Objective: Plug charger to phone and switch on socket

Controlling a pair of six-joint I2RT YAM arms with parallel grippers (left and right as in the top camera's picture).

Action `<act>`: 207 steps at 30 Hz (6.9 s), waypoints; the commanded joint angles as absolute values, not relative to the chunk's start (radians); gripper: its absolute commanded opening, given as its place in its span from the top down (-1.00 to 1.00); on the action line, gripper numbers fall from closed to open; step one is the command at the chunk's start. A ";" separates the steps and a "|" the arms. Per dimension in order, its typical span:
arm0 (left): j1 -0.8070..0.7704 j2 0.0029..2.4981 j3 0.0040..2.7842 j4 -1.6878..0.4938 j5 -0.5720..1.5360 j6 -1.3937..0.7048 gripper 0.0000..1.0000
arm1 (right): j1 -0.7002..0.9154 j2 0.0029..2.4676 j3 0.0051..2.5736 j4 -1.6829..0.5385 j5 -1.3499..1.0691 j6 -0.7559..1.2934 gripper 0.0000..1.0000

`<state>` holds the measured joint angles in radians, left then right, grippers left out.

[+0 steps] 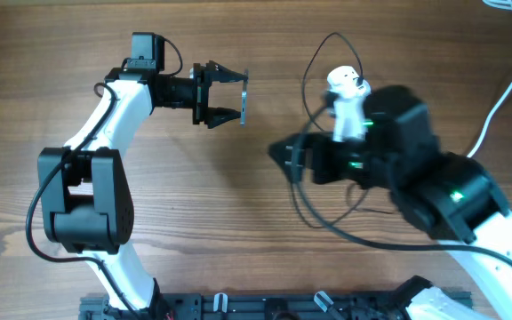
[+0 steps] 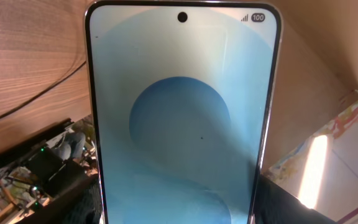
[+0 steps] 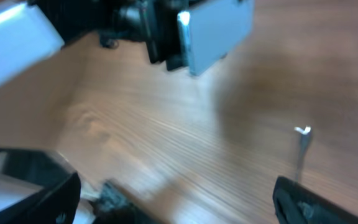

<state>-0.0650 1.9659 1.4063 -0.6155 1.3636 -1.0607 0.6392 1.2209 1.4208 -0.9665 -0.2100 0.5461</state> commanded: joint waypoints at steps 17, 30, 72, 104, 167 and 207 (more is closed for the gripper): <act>-0.060 1.930 1.408 -0.612 1.386 -1.063 -0.43 | 0.889 1.751 1.707 -0.890 0.451 0.733 -0.58; -0.060 1.930 1.408 -0.612 1.386 -1.062 -0.43 | 0.889 1.862 1.707 -0.824 0.551 0.733 -0.23; -0.060 1.930 1.408 -0.612 1.386 -1.055 -0.43 | 0.889 1.862 1.707 -0.772 0.587 0.734 0.69; -0.060 1.930 1.408 -0.590 1.411 -1.200 -0.93 | 0.847 1.782 1.707 -0.788 0.639 1.534 0.80; 0.023 1.930 1.408 -0.590 1.317 -0.839 0.92 | 0.620 1.606 1.707 -0.992 0.308 1.036 -1.00; 0.099 1.594 1.408 -0.863 0.889 -0.060 0.92 | 0.547 1.802 1.237 -0.875 -0.151 0.436 -0.32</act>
